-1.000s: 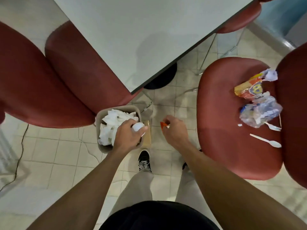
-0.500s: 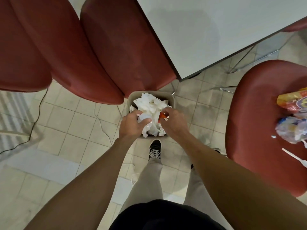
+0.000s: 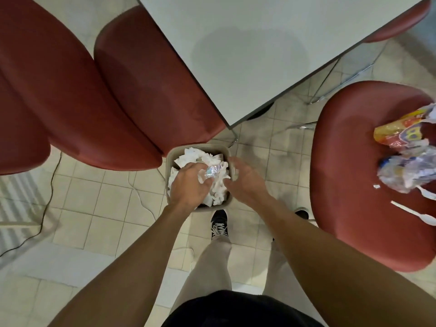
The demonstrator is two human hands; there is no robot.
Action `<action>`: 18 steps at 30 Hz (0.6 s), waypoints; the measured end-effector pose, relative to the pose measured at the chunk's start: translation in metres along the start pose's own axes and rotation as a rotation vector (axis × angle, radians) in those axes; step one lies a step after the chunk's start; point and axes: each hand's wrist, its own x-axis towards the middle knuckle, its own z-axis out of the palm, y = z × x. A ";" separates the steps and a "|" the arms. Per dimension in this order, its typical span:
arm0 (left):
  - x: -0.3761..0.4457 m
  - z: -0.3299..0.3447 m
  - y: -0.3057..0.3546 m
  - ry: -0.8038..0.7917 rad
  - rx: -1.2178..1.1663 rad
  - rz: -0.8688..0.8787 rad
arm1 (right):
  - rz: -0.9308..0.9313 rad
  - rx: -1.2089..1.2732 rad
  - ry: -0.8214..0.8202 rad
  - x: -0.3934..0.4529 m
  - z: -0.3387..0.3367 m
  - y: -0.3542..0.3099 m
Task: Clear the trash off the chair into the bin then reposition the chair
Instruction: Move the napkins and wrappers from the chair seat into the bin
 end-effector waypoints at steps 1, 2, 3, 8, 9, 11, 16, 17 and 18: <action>0.002 0.002 0.008 -0.016 0.003 0.017 | 0.004 0.008 0.011 0.000 -0.006 0.003; 0.004 0.006 0.019 -0.031 0.010 0.043 | 0.012 0.019 0.025 0.000 -0.015 0.008; 0.006 0.011 0.031 -0.049 0.017 0.069 | 0.022 0.022 0.035 0.001 -0.024 0.015; 0.017 0.037 0.080 -0.146 0.029 0.142 | 0.069 0.021 0.052 0.002 -0.072 0.054; 0.020 0.047 0.095 -0.168 0.035 0.167 | 0.094 0.031 0.065 0.003 -0.087 0.069; 0.025 0.062 0.121 -0.211 0.054 0.206 | 0.125 0.042 0.081 0.003 -0.110 0.093; 0.037 0.104 0.198 -0.256 0.098 0.247 | 0.201 0.060 0.150 0.003 -0.171 0.154; 0.039 0.115 0.216 -0.267 0.100 0.257 | 0.212 0.068 0.168 0.002 -0.185 0.168; 0.042 0.124 0.231 -0.281 0.106 0.274 | 0.222 0.075 0.186 0.003 -0.197 0.180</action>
